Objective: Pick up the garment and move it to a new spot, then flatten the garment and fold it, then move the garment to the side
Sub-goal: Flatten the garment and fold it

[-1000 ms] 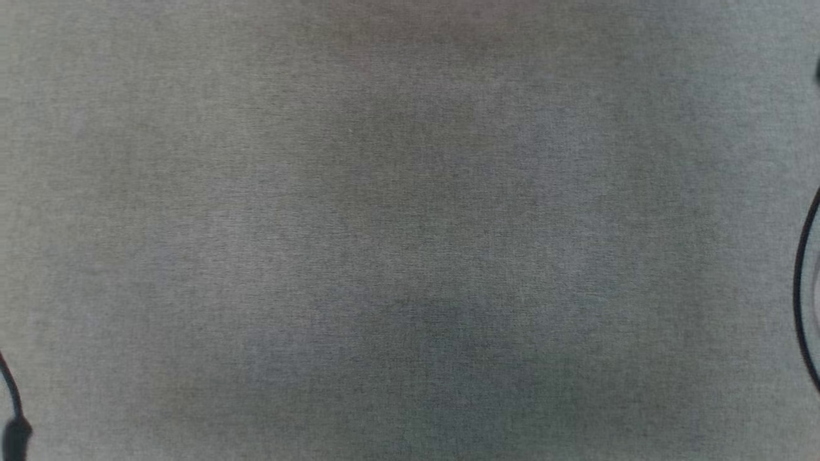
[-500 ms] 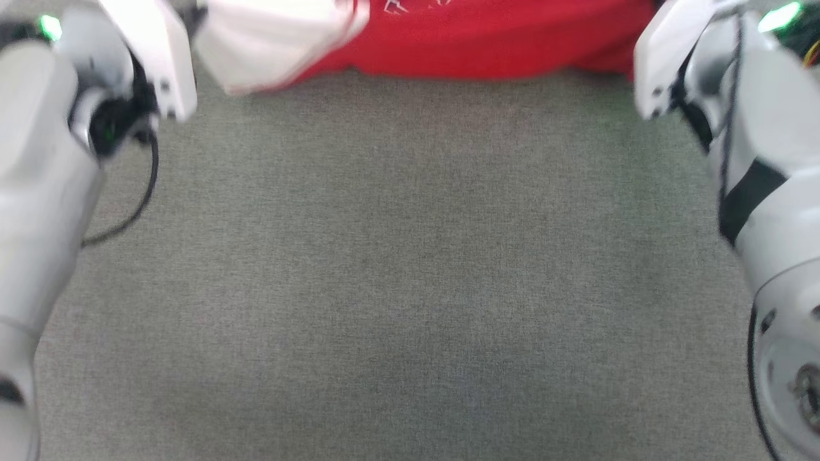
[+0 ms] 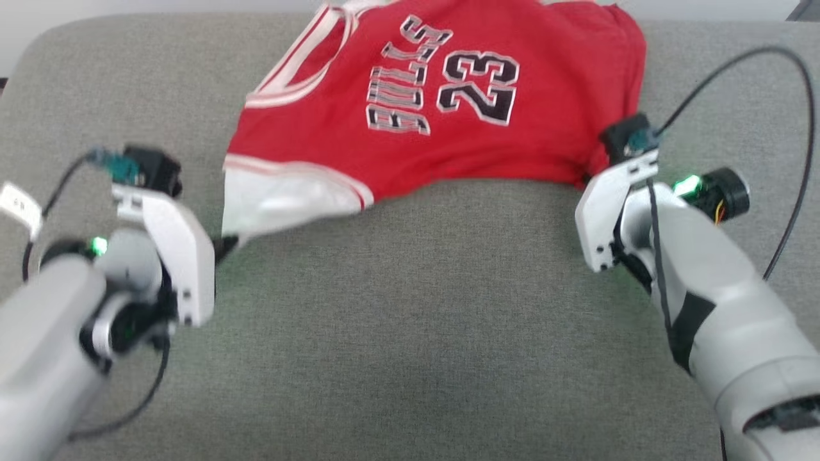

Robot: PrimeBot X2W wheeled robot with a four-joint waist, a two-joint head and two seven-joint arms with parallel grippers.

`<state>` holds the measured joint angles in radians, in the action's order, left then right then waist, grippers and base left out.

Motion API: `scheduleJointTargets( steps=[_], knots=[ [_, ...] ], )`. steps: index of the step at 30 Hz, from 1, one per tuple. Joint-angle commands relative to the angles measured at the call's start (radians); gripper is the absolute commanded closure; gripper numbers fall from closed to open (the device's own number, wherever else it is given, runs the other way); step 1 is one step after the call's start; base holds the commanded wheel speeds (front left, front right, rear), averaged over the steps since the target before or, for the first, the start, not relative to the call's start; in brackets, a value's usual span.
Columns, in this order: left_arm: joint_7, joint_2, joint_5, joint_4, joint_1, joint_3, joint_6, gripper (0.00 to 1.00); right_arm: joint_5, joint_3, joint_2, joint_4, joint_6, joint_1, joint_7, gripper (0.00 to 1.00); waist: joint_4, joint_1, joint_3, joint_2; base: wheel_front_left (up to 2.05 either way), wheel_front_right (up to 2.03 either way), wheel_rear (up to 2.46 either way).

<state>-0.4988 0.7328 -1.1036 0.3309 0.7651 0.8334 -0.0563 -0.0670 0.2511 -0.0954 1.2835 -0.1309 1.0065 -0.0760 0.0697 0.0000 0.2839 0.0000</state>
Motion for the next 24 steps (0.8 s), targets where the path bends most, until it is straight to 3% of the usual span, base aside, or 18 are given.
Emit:
scheduleJointTargets(
  steps=[1, 2, 5, 8, 11, 12, 13, 14, 18, 24],
  knots=[
    [-0.009, 0.036, -0.017, -0.080, -0.061, -0.006, -0.047, 1.00, -0.036, 0.043, -0.010, -0.019, 0.000, -0.043, -0.013, 1.00, -0.003, 0.0000, -0.008, 0.0000, 0.00, 0.00, 0.00],
    [-0.009, 0.036, -0.017, -0.080, -0.061, -0.006, -0.047, 1.00, -0.036, 0.043, -0.010, -0.019, 0.000, -0.043, -0.013, 1.00, -0.003, 0.0000, -0.008, 0.0000, 0.00, 0.00, 0.00],
    [-0.016, 0.096, -0.044, -0.238, -0.165, -0.010, -0.134, 1.00, -0.135, 0.123, -0.042, -0.086, 0.000, -0.133, -0.048, 1.00, -0.006, 0.0000, -0.017, 0.0000, 0.00, 0.00, 0.00],
    [-0.014, 0.149, -0.064, -0.367, -0.262, -0.009, -0.211, 1.00, -0.254, 0.214, -0.114, -0.217, 0.000, -0.235, -0.117, 1.00, -0.009, 0.0000, -0.028, 0.0000, 0.00, 0.00, 0.00],
    [0.001, 0.185, -0.089, -0.466, -0.343, -0.012, -0.265, 1.00, -0.380, 0.296, -0.225, -0.409, 0.000, -0.347, -0.212, 1.00, -0.010, 0.0000, -0.036, 0.0000, 0.00, 0.00, 0.00],
    [0.015, 0.206, -0.104, -0.517, -0.387, -0.016, -0.296, 1.00, -0.468, 0.330, -0.314, -0.563, 0.000, -0.423, -0.279, 1.00, -0.012, 0.0000, -0.040, 0.0000, 0.00, 0.00, 0.00],
    [0.015, 0.206, -0.104, -0.517, -0.387, -0.016, -0.296, 1.00, -0.468, 0.330, -0.314, -0.563, 0.000, -0.423, -0.279, 1.00, -0.012, 0.0000, -0.040, 0.0000, 0.00, 0.00, 0.00],
    [0.029, 0.222, -0.112, -0.561, -0.426, -0.018, -0.322, 1.00, -0.534, 0.342, -0.405, -0.719, 0.001, -0.494, -0.342, 1.00, -0.014, 0.0000, -0.043, 0.0000, 0.00, 0.00, 0.00],
    [0.046, 0.254, -0.117, -0.627, -0.484, -0.018, -0.363, 1.00, -0.623, 0.308, -0.537, -0.979, 0.000, -0.638, -0.449, 1.00, -0.018, 0.0000, -0.048, 0.0000, 0.00, 0.00, 0.00],
    [0.033, 0.297, -0.136, -0.697, -0.540, -0.009, -0.405, 1.00, -0.658, 0.179, -0.602, -1.213, 0.001, -0.838, -0.587, 1.00, -0.020, 0.0000, -0.047, 0.0000, 0.00, 0.00, 0.00]
  ],
)
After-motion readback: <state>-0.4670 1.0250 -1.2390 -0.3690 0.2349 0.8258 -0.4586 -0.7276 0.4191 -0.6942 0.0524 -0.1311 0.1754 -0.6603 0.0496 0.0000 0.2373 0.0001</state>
